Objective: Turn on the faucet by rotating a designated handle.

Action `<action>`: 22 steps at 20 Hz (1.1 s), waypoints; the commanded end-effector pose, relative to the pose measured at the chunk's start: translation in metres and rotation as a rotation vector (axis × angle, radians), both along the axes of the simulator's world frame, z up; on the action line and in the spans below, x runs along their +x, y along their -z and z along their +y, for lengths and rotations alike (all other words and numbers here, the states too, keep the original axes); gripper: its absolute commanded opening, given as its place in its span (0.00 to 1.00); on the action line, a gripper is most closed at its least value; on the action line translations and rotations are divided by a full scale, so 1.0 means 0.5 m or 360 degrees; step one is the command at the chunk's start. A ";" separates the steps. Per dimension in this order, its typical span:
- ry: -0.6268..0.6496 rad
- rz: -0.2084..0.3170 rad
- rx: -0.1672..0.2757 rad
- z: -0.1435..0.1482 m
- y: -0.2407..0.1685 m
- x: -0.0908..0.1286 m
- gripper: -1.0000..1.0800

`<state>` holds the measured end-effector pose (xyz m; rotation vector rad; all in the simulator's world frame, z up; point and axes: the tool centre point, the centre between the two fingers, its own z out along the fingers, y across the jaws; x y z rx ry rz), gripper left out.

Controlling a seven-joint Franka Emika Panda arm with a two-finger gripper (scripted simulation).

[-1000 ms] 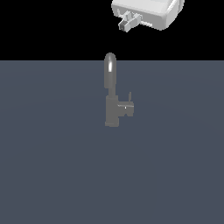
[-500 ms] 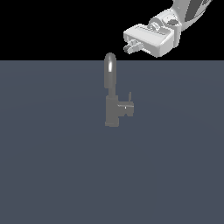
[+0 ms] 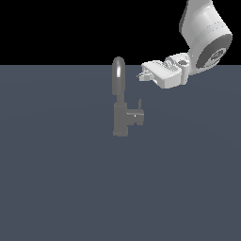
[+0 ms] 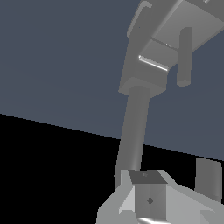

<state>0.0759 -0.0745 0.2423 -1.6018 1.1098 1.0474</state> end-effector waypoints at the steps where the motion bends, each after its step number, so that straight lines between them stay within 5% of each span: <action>1: 0.0087 0.0078 0.0086 -0.006 0.042 0.014 0.00; 11: 0.0335 0.0300 0.0322 -0.012 0.170 0.039 0.00; 22: 0.0386 0.0346 0.0371 -0.010 0.197 0.041 0.00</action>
